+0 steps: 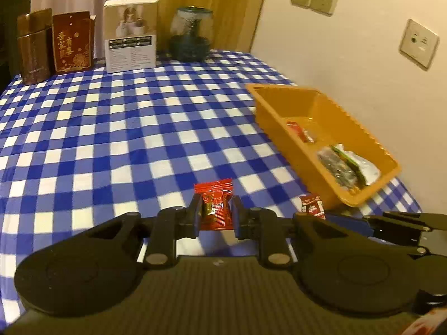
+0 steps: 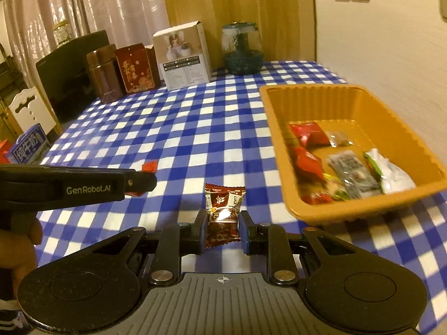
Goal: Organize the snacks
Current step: 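Carry both held candies over the orange tray, then open the left gripper then the right to drop both candies into the tray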
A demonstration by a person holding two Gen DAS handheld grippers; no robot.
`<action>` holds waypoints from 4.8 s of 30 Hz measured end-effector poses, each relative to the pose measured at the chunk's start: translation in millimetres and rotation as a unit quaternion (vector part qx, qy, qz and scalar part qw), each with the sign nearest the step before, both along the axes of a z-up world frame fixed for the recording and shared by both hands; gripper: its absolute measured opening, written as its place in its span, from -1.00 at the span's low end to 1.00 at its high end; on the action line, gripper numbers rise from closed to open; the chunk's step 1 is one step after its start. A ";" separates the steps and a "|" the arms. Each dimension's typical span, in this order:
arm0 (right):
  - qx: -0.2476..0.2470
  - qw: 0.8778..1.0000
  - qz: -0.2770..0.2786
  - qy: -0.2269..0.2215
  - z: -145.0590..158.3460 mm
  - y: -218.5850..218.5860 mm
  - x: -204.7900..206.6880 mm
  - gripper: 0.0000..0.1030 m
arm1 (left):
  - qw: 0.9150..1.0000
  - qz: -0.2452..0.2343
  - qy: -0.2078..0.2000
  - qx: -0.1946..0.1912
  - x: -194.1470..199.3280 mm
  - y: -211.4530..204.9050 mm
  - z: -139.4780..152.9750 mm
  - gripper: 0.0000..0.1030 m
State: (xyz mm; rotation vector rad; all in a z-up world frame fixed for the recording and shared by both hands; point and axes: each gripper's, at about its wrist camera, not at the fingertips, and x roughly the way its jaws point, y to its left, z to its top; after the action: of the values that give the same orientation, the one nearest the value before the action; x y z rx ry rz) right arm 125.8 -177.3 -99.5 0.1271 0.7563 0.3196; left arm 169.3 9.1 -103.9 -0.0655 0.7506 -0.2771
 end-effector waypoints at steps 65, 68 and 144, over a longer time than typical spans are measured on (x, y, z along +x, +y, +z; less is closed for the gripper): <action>-0.022 0.997 -0.074 -0.026 52.2 -150.0 66.7 -0.53 | 0.993 -0.113 -0.028 -0.030 53.6 -160.3 42.9 -0.63; -0.029 0.997 -0.069 -0.020 45.7 -152.1 80.2 -0.53 | 0.993 -0.115 -0.023 -0.030 71.1 -160.3 33.5 -0.63; -0.007 0.999 -0.051 -0.001 3.9 -151.0 222.1 0.26 | 0.997 -0.063 -0.039 0.006 179.5 -130.1 -2.7 0.03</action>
State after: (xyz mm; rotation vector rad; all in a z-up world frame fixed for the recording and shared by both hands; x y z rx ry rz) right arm 347.9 -328.3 -95.7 0.1512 0.7480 0.2166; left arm 348.8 -120.9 -106.6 0.0050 0.6802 -0.3934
